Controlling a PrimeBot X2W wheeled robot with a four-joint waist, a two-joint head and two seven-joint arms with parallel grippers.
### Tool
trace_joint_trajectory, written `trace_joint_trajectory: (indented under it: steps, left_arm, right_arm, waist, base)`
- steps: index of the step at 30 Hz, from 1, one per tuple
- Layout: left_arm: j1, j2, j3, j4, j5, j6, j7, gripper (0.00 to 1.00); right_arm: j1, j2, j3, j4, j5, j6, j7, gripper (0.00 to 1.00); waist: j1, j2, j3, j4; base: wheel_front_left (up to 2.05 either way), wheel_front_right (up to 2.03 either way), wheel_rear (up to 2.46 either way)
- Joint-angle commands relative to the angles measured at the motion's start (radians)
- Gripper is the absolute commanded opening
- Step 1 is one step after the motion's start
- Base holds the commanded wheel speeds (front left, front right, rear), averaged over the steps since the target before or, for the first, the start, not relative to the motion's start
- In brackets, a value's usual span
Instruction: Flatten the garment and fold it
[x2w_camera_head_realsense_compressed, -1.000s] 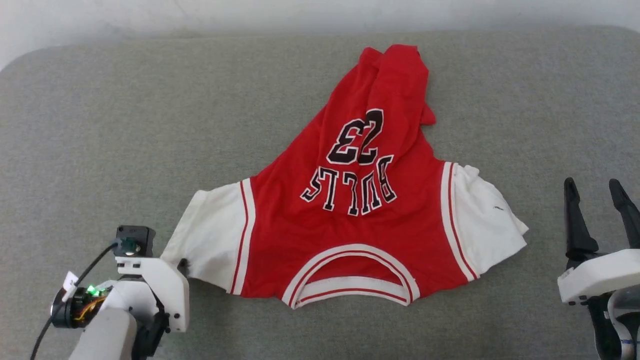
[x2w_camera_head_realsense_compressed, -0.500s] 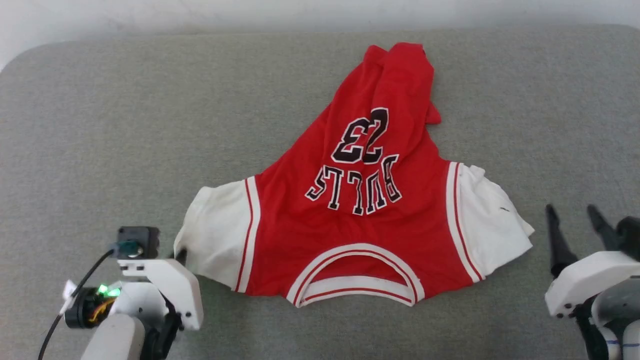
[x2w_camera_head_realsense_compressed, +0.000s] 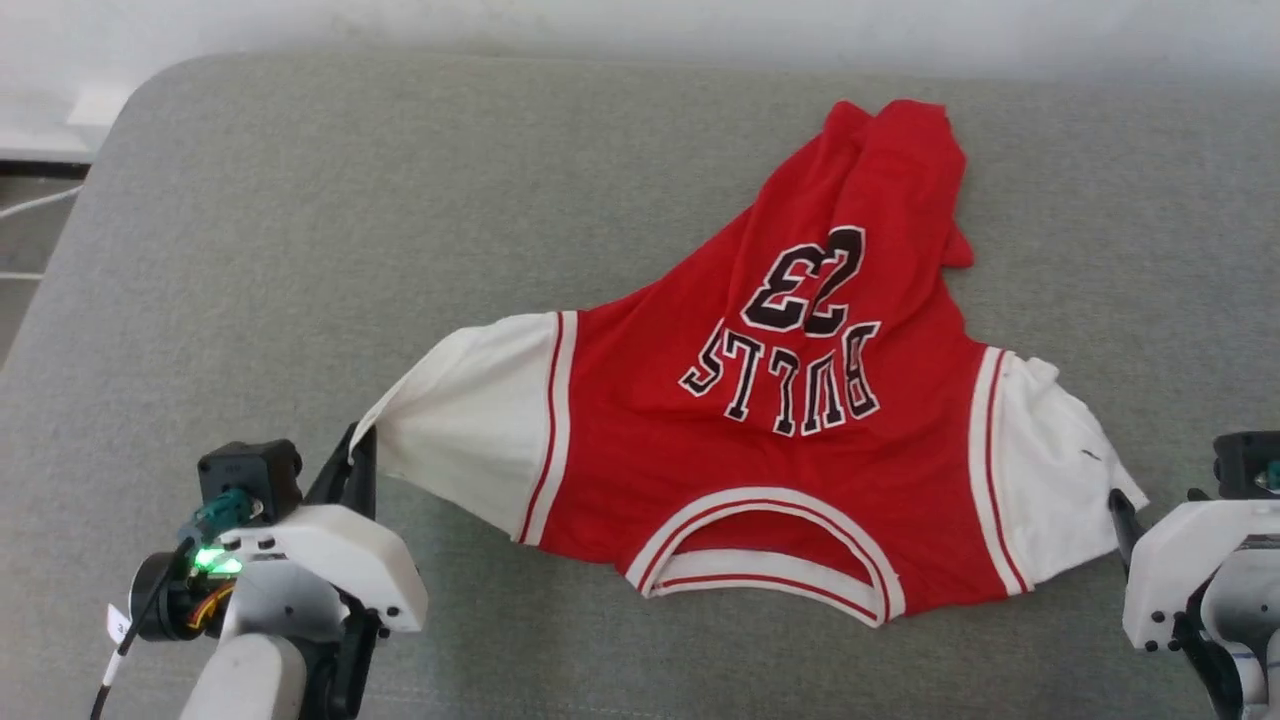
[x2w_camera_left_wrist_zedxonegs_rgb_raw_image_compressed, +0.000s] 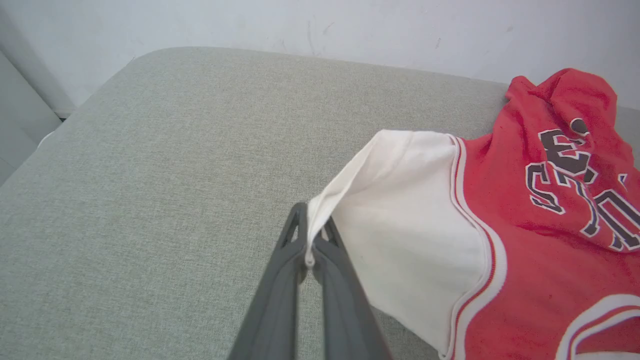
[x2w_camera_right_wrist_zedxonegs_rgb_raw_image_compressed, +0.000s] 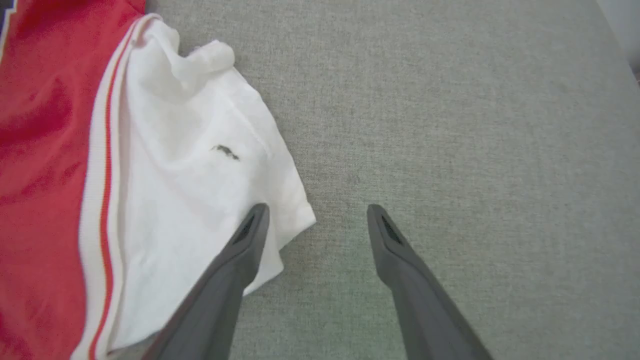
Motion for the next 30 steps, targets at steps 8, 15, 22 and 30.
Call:
trace_joint_trajectory:
  steps: [8,15,22,30]
  left_arm:
    - [0.003,-0.006,-0.019,-0.012,0.008,0.007,0.001,0.00]
    - [-0.003,-0.001,-0.030,0.008,0.009,0.003,0.003,0.00]
    - [0.004,0.015,-0.016,-0.007,-0.013,-0.014,-0.022,0.00]
    - [-0.006,0.031,0.028,-0.139,-0.076,-0.039,-0.032,0.00]
  right_arm:
    - [-0.040,-0.045,0.076,0.110,-0.027,-0.001,0.041,1.00]
    - [-0.038,-0.062,0.135,0.173,0.010,-0.001,0.051,0.00]
    - [-0.076,-0.083,0.103,0.073,0.026,-0.001,-0.012,0.00]
    - [-0.128,-0.153,0.067,-0.200,0.136,-0.001,0.024,0.00]
  waist:
    - [-0.0001,0.0000,0.043,0.047]
    - [-0.0001,0.0000,0.031,0.045]
    - [-0.0001,0.0000,-0.037,0.005]
    - [-0.0001,0.0000,-0.118,-0.046]
  base:
    - [0.00,0.00,0.00]
    - [0.00,0.00,0.00]
    - [0.00,0.00,0.00]
    - [0.00,0.00,0.00]
